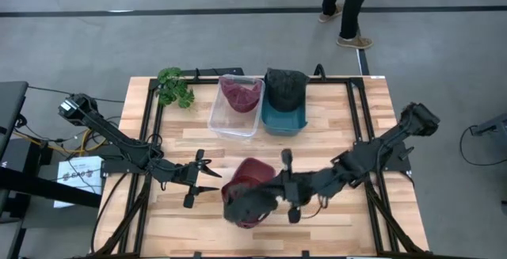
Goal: Pick & Place hat
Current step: Put the black cap into the blue bin
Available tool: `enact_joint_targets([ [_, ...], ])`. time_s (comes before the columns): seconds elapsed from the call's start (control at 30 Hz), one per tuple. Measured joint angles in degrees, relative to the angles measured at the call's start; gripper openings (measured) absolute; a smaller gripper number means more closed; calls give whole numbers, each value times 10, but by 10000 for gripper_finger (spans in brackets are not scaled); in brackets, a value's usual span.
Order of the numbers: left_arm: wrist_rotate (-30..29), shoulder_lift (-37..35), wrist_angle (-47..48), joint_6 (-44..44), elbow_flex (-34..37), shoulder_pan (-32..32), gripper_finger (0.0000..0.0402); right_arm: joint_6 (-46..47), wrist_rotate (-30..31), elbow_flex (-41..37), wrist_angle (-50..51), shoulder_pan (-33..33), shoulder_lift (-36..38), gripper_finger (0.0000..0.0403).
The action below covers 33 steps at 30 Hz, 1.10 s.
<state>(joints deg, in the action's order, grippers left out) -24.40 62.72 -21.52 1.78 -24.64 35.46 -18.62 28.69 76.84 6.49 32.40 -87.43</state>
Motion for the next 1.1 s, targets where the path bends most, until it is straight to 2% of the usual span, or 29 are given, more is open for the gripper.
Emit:
enact_joint_targets([
  [0.27, 0, 0, -6, 0, 0, 0, 184, 4, 0, 0, 4, -9, 53, 2],
  [0.5, 0, 0, -26, -15, 0, 0, 184, 1, 0, 0, -8, -10, 54, 1],
  [0.67, 0, 15, -44, -20, 0, -5, 184, -34, -1, 0, -48, -10, 54, 1],
  [0.9, 7, 90, -157, -61, 0, -40, 184, -83, -9, 0, -102, -9, 54, 0],
  [1.1, 45, 166, -296, -89, 0, -75, 184, -114, -76, -1, -147, -10, 54, 0],
])
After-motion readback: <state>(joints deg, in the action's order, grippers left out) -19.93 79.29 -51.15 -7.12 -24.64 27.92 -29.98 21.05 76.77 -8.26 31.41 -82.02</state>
